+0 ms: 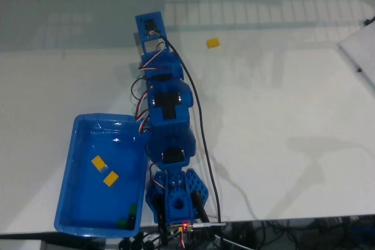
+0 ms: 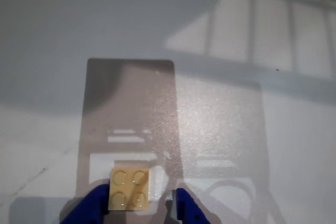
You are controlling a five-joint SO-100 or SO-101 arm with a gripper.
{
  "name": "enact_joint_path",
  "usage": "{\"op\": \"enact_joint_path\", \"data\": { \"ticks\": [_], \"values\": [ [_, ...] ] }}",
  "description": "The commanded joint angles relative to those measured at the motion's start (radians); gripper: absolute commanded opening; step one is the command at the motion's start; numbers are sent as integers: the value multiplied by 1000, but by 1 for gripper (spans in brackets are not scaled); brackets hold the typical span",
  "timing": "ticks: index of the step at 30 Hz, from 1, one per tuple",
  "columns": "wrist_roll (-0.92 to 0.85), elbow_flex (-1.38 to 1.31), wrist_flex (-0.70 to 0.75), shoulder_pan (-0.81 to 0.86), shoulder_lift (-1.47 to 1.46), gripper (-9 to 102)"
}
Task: Pick up all the lego then put into the bin
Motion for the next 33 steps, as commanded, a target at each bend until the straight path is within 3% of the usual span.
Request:
{"op": "enact_joint_path", "data": {
  "ticks": [1,8,20,25,33],
  "values": [
    [-17,-34,-6,9,-2,12],
    [-20,-34,-6,8,-8,1],
    [37,-26,17,-8,71,0],
    [146,-2,201,-58,354,0],
    [279,-2,718,-278,973,0]
  ]
}}
